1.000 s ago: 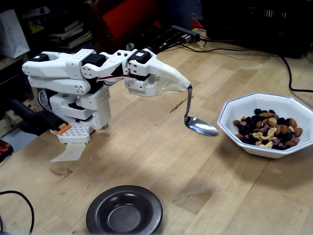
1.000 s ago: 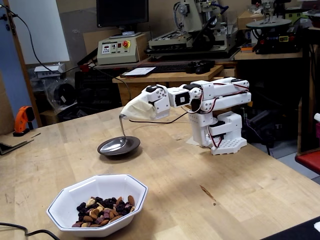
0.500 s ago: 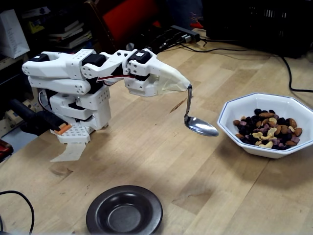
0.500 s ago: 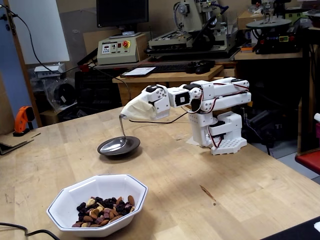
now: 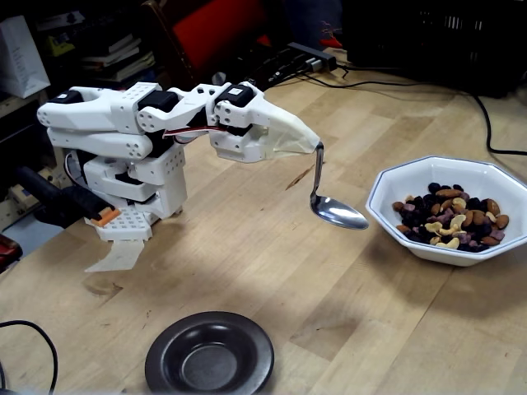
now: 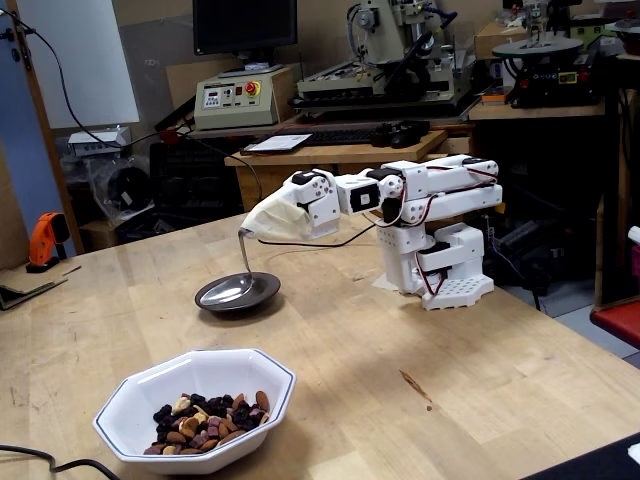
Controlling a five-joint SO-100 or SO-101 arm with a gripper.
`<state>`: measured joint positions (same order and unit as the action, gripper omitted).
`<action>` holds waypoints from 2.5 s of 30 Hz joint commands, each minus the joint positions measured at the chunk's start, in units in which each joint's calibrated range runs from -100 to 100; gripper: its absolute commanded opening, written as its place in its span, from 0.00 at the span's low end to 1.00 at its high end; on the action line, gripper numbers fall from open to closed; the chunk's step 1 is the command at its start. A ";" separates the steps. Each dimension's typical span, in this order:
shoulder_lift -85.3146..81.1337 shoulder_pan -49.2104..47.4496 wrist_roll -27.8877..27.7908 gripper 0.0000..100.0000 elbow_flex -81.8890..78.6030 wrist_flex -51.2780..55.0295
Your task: Use spoon to transfer food from the white bowl to brown plate
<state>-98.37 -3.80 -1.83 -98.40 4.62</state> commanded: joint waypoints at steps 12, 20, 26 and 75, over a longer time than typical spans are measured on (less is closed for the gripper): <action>4.02 0.17 -0.39 0.04 7.87 2.02; 22.84 0.17 -0.34 0.04 20.26 4.55; 32.09 0.17 0.00 0.04 24.42 -1.93; 81.04 -0.43 -5.76 0.04 26.72 -55.76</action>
<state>-16.44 -3.80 -5.01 -69.70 -49.90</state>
